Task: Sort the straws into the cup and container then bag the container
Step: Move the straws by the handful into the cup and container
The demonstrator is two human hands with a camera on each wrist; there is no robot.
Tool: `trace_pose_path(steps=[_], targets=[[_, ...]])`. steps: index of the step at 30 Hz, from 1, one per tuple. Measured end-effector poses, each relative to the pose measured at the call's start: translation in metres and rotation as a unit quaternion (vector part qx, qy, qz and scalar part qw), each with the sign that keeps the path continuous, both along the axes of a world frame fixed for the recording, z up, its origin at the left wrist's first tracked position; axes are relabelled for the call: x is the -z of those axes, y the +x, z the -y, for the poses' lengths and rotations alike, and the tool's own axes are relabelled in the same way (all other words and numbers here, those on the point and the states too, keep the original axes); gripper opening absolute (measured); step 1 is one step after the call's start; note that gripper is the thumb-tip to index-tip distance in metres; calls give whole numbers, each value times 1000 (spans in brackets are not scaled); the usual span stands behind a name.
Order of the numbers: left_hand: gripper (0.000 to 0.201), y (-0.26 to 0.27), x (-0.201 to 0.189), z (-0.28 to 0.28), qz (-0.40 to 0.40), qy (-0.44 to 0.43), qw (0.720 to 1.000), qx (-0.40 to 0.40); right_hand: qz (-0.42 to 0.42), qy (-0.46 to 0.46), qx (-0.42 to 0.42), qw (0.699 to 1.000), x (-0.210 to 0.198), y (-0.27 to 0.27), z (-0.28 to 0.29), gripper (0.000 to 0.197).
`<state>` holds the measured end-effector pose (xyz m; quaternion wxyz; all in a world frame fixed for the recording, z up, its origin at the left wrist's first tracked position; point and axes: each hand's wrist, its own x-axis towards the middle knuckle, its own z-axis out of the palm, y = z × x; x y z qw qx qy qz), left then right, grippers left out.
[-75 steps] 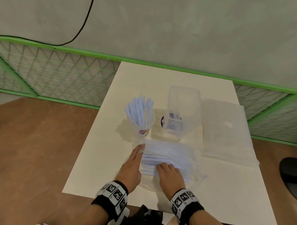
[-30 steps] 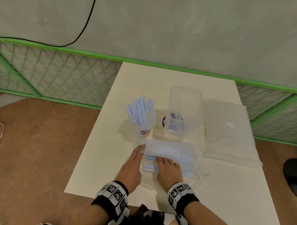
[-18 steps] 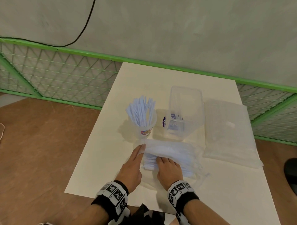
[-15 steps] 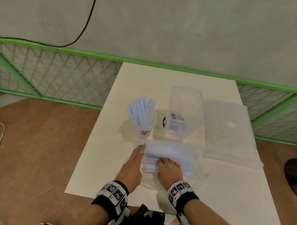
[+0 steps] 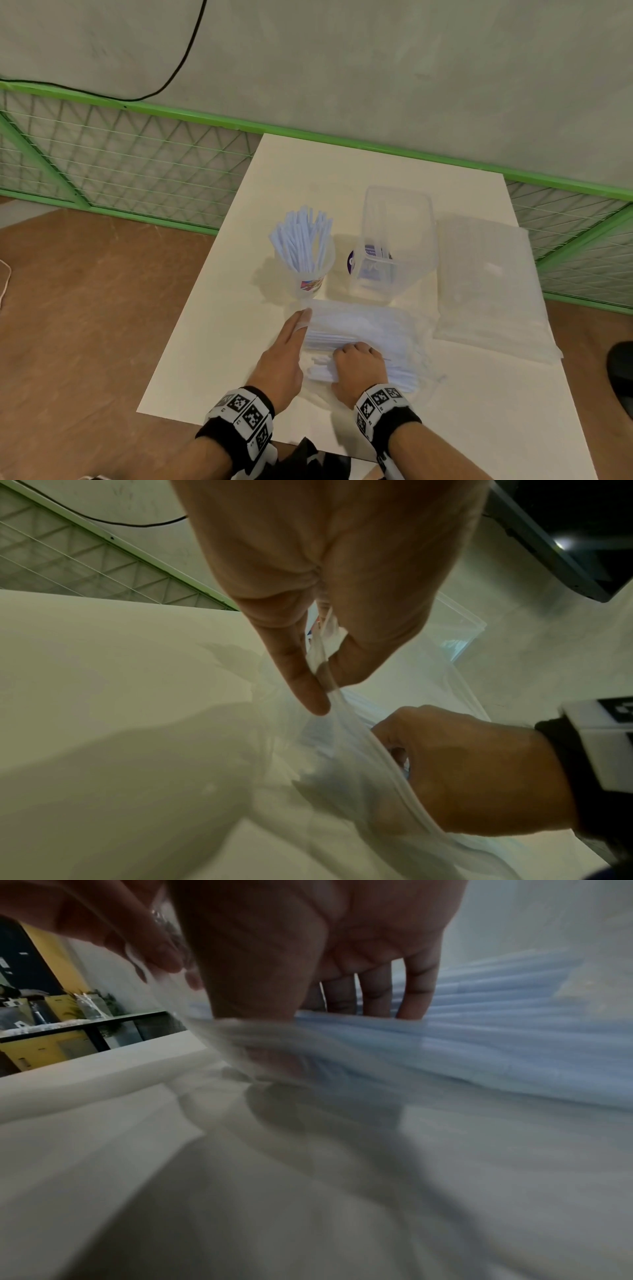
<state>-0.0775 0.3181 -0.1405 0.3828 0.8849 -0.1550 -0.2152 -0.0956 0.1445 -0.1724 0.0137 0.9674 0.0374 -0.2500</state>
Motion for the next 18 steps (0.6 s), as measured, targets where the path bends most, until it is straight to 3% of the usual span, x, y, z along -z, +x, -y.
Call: trace_pose_path(steps=[6, 12, 14, 16, 18], targets=[[97, 1, -1, 1, -2, 3, 1000, -7, -8, -2, -18, 1000, 2, -7, 7, 38], [98, 3, 2, 0, 6, 3, 1000, -4, 67, 175, 57, 981, -21, -11, 16, 33], [97, 3, 3, -1, 9, 1, 1000, -9, 118, 323, 131, 930, -41, -13, 13, 33], [95, 4, 3, -1, 18, 1, 1000, -12, 156, 472, 219, 839, -60, -15, 8, 30], [94, 6, 4, -2, 26, 2, 1000, -10, 169, 534, 268, 784, -75, -16, 7, 28]])
